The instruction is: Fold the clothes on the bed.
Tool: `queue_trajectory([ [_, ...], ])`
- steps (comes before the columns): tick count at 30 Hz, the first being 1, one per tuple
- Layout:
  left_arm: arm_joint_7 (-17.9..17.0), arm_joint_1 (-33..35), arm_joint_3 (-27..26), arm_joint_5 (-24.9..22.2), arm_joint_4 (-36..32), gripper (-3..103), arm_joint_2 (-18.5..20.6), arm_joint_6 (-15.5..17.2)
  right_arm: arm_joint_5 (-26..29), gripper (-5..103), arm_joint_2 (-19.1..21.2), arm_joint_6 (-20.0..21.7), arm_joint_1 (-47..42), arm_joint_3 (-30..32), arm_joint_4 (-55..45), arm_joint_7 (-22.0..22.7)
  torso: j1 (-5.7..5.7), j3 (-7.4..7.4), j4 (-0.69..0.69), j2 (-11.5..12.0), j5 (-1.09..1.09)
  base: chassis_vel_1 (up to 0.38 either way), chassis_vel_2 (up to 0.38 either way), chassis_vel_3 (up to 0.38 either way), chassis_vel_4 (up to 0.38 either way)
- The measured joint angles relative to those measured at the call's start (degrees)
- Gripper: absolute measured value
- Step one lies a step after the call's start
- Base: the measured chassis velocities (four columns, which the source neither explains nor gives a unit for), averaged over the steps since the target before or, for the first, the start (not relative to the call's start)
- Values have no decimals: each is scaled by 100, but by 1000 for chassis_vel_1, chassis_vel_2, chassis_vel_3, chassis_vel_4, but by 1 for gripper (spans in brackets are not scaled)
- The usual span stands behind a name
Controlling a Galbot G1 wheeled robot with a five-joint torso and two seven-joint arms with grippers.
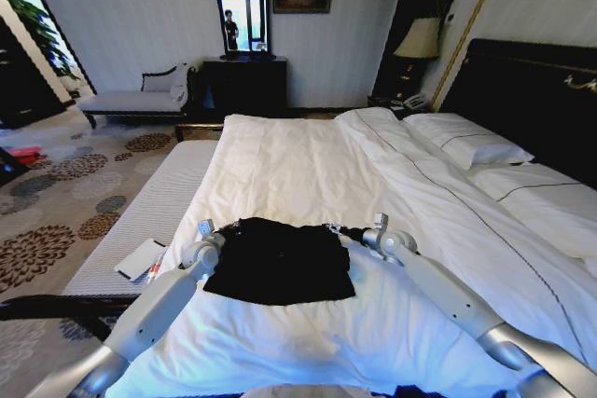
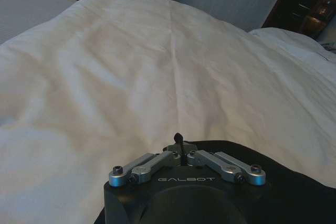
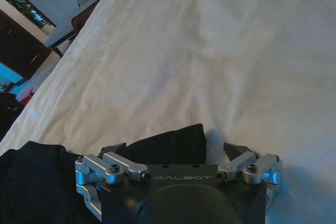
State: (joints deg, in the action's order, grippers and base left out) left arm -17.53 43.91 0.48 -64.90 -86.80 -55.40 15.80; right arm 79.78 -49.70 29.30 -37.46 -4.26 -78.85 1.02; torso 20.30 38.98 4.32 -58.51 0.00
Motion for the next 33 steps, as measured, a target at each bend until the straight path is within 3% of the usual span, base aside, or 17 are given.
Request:
queue_trajectory([
  [5,0,13,-5,-3,-4,0,0,0,-55,102,-60,-42,30,-31,67,-9,0,0,0,0,0,0,0,0,0],
  [9,0,20,-9,-2,-4,0,-13,0,-94,82,-89,-86,42,-46,106,-14,0,0,0,0,0,0,0,0,0],
  [11,1,20,-9,0,5,0,-20,-1,-104,82,-90,-93,42,-48,112,-21,0,0,0,0,0,0,0,0,0],
  [17,2,19,-14,17,28,0,-59,-8,-140,54,-79,-130,21,-50,113,-50,0,0,0,0,0,0,0,0,0],
  [20,2,19,-15,22,30,0,-69,-10,-158,48,-74,-140,3,-48,101,-57,0,0,0,0,0,0,0,0,0],
  [23,-2,19,-21,27,31,0,-75,-14,-187,32,-60,-159,-23,-41,90,-80,0,0,0,0,0,0,0,0,0],
  [26,-6,22,-23,27,25,0,-69,-16,-219,27,-43,-170,-40,-35,82,-110,0,0,0,0,0,0,0,0,0],
  [28,-17,25,-29,26,23,0,-54,-25,-234,16,-28,-197,-52,-23,72,-122,0,0,1,0,0,0,0,0,0],
  [33,-51,33,-42,18,-7,0,-34,-38,-238,1,-7,-237,-68,-9,5,-123,0,0,0,0,0,0,0,0,0],
])
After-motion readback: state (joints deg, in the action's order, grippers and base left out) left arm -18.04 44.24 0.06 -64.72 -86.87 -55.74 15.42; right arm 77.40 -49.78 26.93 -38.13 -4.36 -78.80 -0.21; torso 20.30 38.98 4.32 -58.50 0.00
